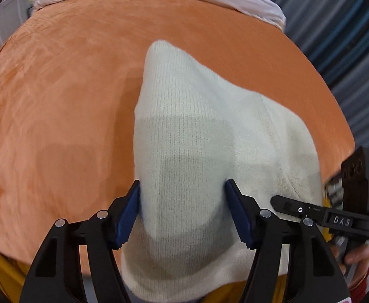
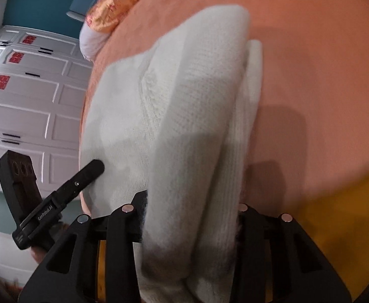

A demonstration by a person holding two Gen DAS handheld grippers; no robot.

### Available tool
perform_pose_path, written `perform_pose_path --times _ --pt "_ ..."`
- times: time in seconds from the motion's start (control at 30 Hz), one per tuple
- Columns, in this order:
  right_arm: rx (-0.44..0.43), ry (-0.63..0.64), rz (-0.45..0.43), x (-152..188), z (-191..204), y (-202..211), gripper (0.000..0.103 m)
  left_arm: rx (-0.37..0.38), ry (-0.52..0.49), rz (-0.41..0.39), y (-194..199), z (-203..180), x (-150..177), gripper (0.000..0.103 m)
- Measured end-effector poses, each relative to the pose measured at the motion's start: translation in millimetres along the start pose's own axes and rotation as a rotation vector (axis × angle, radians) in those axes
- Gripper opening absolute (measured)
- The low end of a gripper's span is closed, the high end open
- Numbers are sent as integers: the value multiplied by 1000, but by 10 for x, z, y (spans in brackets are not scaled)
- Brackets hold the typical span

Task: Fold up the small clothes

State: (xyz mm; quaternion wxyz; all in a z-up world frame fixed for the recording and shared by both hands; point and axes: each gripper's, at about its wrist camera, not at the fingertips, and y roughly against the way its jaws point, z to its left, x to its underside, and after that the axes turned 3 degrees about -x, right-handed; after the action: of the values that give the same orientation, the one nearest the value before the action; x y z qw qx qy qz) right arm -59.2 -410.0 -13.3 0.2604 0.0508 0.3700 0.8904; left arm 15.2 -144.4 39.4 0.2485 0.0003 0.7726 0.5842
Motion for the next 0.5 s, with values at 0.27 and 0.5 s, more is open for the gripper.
perform_pose_path --times 0.27,0.5 --pt "32 -58 -3 96 -59 -92 56 17 46 4 -183 126 -4 87" --pt "20 -24 -28 94 -27 -60 38 83 61 4 -150 119 -12 71"
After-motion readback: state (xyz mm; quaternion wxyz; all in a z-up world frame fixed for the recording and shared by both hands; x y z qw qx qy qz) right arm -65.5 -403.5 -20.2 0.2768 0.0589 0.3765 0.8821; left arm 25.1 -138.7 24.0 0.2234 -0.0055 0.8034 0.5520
